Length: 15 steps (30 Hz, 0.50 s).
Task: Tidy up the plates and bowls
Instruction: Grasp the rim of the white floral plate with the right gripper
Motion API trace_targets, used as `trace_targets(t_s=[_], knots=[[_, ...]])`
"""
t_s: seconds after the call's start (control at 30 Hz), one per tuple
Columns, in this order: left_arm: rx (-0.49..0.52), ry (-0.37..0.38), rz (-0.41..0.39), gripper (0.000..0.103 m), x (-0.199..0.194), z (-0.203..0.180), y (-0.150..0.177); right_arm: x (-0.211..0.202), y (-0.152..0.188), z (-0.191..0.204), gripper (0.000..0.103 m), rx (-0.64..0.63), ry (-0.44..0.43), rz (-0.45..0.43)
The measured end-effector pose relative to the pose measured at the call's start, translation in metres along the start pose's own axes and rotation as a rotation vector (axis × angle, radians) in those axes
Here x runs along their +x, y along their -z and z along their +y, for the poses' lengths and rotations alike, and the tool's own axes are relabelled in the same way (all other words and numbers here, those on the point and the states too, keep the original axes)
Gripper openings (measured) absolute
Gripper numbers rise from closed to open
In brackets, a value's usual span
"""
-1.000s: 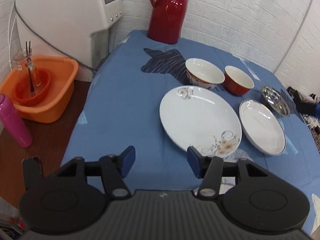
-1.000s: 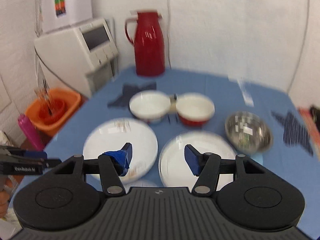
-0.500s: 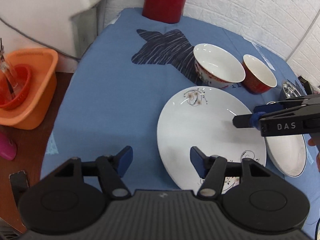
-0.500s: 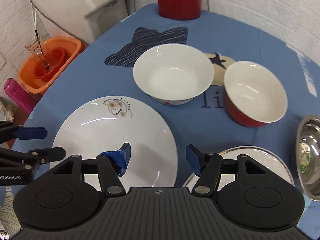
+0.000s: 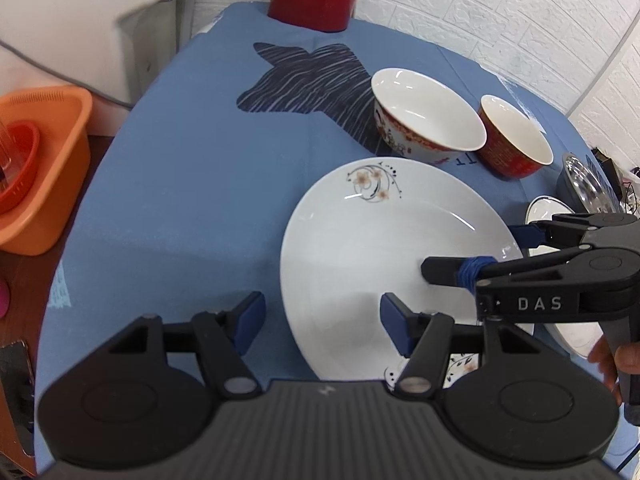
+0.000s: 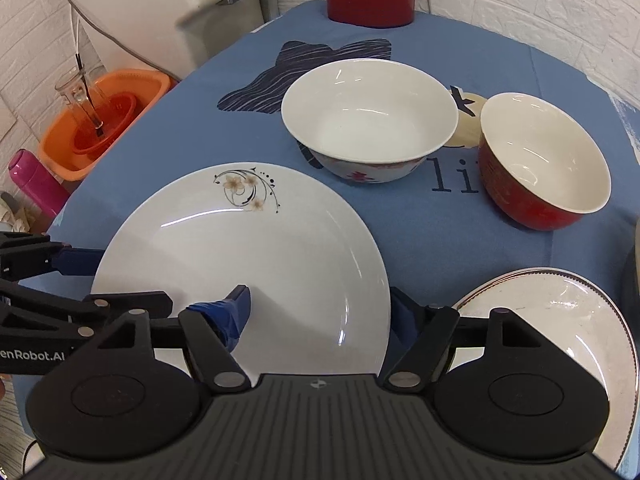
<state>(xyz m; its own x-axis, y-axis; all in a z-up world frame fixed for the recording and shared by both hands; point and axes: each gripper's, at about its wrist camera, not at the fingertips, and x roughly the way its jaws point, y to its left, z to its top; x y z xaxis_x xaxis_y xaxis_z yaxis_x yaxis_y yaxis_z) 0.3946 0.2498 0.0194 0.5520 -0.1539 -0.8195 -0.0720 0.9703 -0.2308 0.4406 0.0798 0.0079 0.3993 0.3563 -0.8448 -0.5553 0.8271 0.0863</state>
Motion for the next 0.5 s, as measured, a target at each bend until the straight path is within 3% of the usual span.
trace_targets(t_s=[0.1,0.2,0.23,0.33,0.43,0.5], knots=[[0.011,-0.005,-0.006,0.061,0.000,-0.002,0.002,0.002,-0.003,0.001,0.062,-0.013,-0.011,0.007],[0.019,0.002,-0.009,0.037,-0.003,-0.003,0.005,0.000,0.000,-0.002,0.053,-0.022,-0.019,-0.011],[0.013,0.004,-0.009,0.034,-0.003,-0.003,0.005,-0.001,0.000,-0.004,0.048,-0.021,-0.025,-0.013],[-0.035,0.023,-0.012,0.031,-0.005,0.003,0.005,-0.005,0.000,-0.013,0.034,0.033,-0.025,-0.015],[-0.080,0.048,0.009,0.031,-0.010,0.010,0.006,-0.008,0.006,-0.011,0.035,0.083,-0.046,-0.008],[-0.082,0.038,0.003,0.031,-0.016,0.013,0.008,-0.012,0.012,-0.018,0.038,0.204,-0.124,-0.002]])
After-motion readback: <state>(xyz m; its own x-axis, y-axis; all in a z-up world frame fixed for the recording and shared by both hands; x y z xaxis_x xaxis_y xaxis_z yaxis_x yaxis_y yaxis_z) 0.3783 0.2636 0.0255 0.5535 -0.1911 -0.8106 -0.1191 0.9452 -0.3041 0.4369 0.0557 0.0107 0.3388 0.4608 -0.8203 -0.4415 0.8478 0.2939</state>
